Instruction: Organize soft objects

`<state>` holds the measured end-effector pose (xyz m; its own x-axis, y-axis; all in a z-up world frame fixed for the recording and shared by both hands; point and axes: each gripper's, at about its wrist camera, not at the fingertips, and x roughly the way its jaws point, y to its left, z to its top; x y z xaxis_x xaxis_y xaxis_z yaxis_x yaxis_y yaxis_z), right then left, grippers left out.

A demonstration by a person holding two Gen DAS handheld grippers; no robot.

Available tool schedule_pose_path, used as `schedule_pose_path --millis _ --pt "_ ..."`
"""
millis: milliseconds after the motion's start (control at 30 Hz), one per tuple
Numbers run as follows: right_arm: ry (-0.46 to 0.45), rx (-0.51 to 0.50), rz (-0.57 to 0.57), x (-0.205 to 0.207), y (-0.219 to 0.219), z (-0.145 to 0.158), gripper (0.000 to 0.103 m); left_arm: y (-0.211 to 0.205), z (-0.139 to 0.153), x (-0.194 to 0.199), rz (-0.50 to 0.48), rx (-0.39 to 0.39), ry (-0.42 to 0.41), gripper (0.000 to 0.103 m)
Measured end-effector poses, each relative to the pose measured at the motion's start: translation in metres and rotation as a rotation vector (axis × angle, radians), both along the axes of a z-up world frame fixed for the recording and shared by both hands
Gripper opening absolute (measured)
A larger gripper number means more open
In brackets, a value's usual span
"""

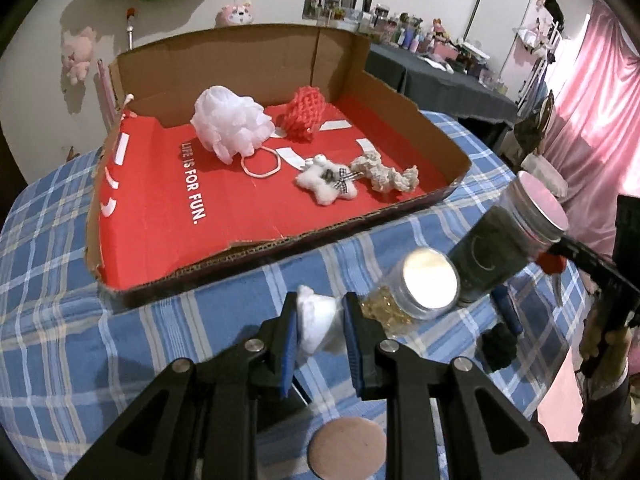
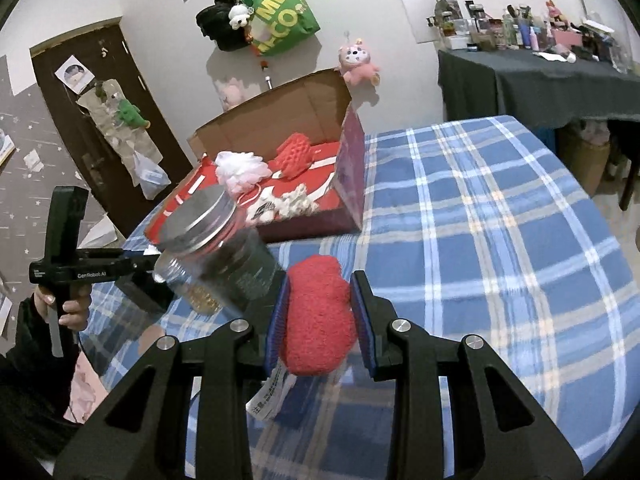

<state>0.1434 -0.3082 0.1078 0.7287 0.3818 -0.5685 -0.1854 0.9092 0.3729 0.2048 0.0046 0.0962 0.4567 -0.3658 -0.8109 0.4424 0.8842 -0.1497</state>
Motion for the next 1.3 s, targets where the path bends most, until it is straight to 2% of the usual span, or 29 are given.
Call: schedule_pose_path --millis 333,767,933,1100,1300 --pt "-0.021 -0.034 0.036 0.036 0.006 0.027 0.03 0.0 0.002 0.026 -0.02 -0.001 0.034 0.023" --pt "-0.085 -0.073 0.143 0.085 0.036 0.073 0.03 -0.003 0.015 0.056 -0.031 -0.095 0.054 0.023" --pt "-0.088 -0.12 0.201 0.119 0.059 0.086 0.03 -0.005 0.023 0.07 -0.012 -0.108 0.036 0.023" --pt "-0.049 -0.185 0.246 0.162 0.081 0.083 0.03 -0.008 0.023 0.092 0.016 -0.101 0.03 0.023" --pt "0.102 -0.31 0.267 0.231 0.106 0.051 0.03 -0.019 0.007 0.128 0.037 -0.023 0.074 0.023"
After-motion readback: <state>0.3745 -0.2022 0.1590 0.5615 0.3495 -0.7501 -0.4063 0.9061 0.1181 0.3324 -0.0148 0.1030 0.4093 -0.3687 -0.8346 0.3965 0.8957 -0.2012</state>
